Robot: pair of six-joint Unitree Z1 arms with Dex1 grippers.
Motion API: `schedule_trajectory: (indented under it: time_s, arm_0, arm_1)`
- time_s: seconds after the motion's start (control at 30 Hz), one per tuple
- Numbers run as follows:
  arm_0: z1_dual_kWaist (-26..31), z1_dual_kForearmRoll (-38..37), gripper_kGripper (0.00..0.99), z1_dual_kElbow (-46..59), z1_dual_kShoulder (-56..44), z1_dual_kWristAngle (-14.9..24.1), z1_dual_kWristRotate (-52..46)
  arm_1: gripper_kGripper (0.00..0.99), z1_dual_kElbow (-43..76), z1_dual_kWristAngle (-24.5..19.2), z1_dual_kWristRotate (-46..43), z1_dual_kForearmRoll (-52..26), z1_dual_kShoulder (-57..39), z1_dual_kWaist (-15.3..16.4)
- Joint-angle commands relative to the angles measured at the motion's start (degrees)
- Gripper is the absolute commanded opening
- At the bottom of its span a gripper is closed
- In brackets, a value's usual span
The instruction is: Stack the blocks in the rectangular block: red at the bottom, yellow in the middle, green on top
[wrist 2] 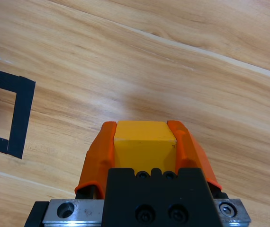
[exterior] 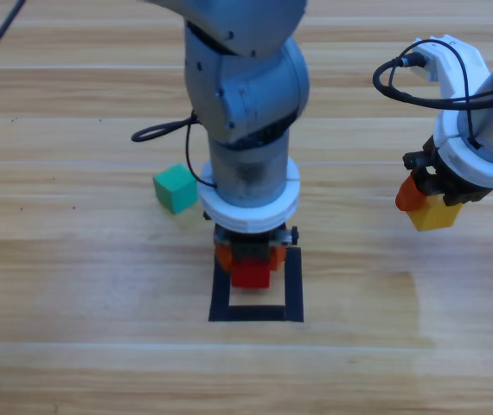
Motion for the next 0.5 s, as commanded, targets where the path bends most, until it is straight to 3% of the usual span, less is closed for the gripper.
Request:
schedule_trajectory:
  time_s: [0.03, 0.5]
  arm_0:
    - [-1.4, 0.5, 0.137, -0.4, 3.5, 0.6, -1.0]
    - [-1.6, 0.4, 0.137, -1.4, 4.8, 0.5, -3.5]
  arm_1:
    - [0.017, 1.1, -0.3, 0.1, 1.4, -3.6, 1.1]
    - [0.017, 1.2, -0.3, -0.1, 1.4, -3.5, 1.1]
